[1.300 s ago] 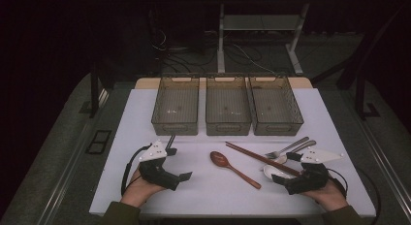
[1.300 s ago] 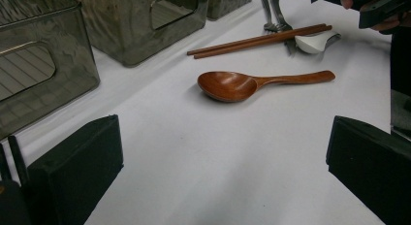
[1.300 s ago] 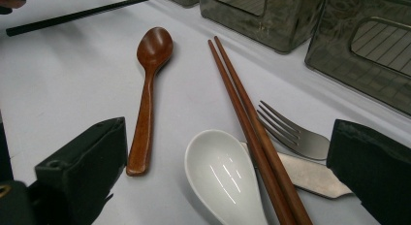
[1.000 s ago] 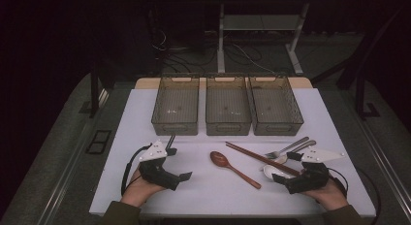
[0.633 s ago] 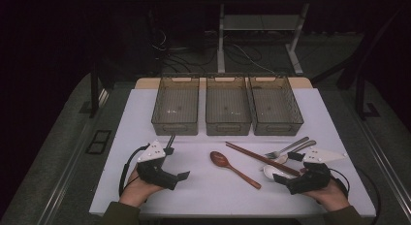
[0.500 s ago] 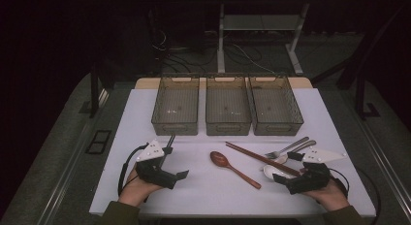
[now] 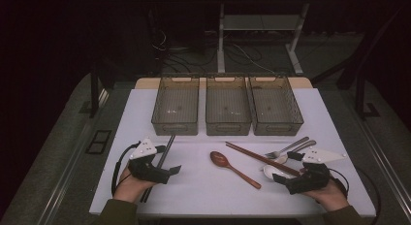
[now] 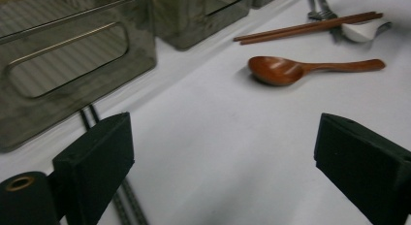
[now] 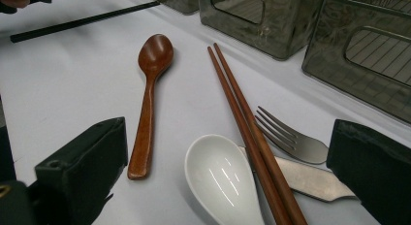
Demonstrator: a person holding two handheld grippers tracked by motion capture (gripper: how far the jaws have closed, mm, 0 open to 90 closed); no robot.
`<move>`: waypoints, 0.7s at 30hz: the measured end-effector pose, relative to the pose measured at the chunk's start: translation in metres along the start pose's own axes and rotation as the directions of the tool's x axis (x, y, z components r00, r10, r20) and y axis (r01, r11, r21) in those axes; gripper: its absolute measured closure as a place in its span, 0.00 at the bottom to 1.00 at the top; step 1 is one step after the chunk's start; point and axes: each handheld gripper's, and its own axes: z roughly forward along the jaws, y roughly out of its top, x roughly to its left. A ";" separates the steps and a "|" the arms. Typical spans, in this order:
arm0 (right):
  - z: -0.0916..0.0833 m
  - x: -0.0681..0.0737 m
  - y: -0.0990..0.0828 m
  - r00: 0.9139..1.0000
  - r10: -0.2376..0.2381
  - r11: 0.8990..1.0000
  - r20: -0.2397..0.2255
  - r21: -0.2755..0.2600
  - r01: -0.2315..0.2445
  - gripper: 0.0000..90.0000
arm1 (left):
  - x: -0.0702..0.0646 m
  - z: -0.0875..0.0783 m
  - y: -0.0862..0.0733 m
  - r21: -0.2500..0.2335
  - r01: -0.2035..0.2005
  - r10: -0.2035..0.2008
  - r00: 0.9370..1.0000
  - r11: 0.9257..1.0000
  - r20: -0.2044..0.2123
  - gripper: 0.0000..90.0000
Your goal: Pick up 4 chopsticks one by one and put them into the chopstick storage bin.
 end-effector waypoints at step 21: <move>0.001 0.000 0.000 1.000 0.002 1.000 0.012 0.003 -0.002 0.02 | 0.051 0.016 -0.002 0.063 0.114 -0.104 0.985 0.991 -0.141 0.65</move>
